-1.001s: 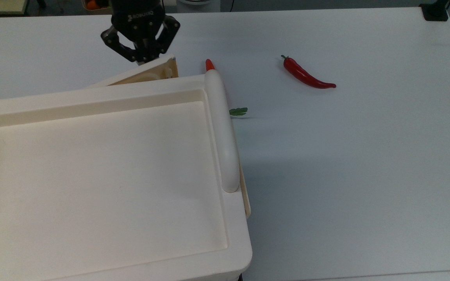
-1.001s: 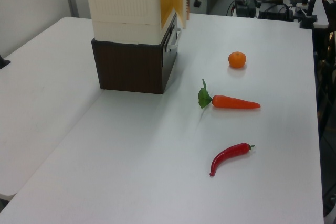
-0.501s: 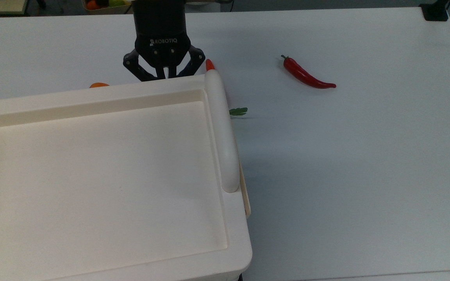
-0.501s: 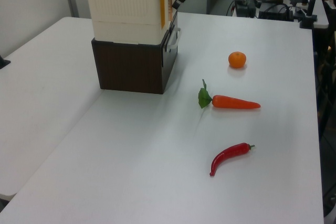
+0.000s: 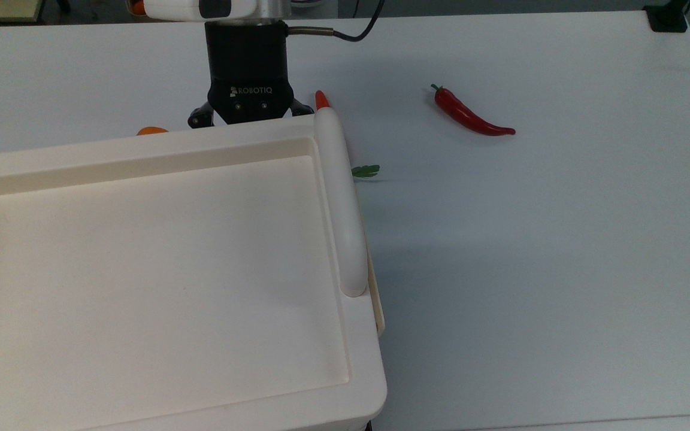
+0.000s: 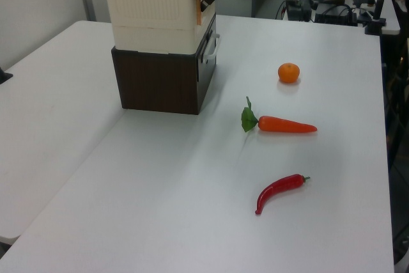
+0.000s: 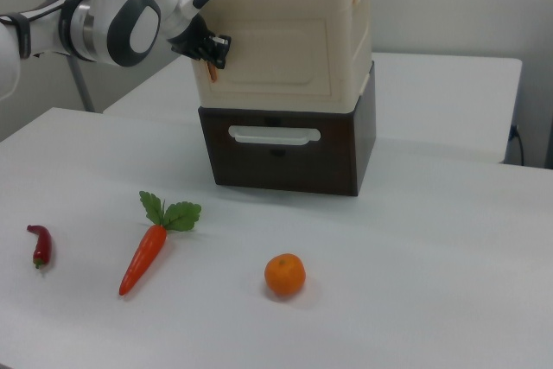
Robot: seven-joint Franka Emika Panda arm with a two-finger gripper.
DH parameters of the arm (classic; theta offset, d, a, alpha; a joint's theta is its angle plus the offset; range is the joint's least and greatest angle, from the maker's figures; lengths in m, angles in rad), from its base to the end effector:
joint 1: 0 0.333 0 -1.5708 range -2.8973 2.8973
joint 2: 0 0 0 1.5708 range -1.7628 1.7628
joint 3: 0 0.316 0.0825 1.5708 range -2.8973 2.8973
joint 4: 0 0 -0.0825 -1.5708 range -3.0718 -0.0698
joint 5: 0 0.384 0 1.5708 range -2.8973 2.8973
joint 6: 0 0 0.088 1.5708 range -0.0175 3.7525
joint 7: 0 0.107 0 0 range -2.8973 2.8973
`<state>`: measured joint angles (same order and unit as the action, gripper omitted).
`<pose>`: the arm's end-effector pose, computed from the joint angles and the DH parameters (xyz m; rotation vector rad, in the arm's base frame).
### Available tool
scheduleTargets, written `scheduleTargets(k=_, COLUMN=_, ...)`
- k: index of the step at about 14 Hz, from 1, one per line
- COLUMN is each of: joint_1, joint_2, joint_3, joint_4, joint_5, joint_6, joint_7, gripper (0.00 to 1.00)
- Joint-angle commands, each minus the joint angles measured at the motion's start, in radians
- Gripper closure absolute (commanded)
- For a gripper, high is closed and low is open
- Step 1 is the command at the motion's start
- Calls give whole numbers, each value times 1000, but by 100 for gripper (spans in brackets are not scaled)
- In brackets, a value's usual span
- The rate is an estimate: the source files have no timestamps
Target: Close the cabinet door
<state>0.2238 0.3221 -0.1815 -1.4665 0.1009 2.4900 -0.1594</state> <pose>0.7044 0.0500 0.5823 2.9304 0.2560 1.0863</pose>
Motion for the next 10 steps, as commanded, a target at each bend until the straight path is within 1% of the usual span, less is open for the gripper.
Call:
scheduleTargets(k=1, joint_1=5, joint_2=-35, joint_3=0, joint_4=3, joint_5=-7, joint_6=-34, joint_7=0, gripper=100)
scheduleTargets(k=3, joint_1=2, joint_2=-80, joint_3=0, joint_4=-12, joint_5=5, joint_6=-149, joint_7=-12, gripper=100)
scheduleTargets(k=4, joint_1=-1, joint_2=-119, joint_3=2, joint_4=-15, joint_5=10, joint_6=-251, joint_7=-6, gripper=100)
scheduleTargets(k=5, joint_1=-9, joint_2=-155, joint_3=2, joint_4=-18, joint_5=13, joint_6=-387, joint_7=3, gripper=100)
scheduleTargets(k=6, joint_1=-23, joint_2=-184, joint_3=2, joint_4=-21, joint_5=13, joint_6=-481, joint_7=20, gripper=100)
scheduleTargets(k=8, joint_1=-40, joint_2=-236, joint_3=2, joint_4=-53, joint_5=11, joint_6=-655, joint_7=95, gripper=100)
scheduleTargets(k=10, joint_1=-64, joint_2=-279, joint_3=2, joint_4=-95, joint_5=10, joint_6=-747, joint_7=171, gripper=100)
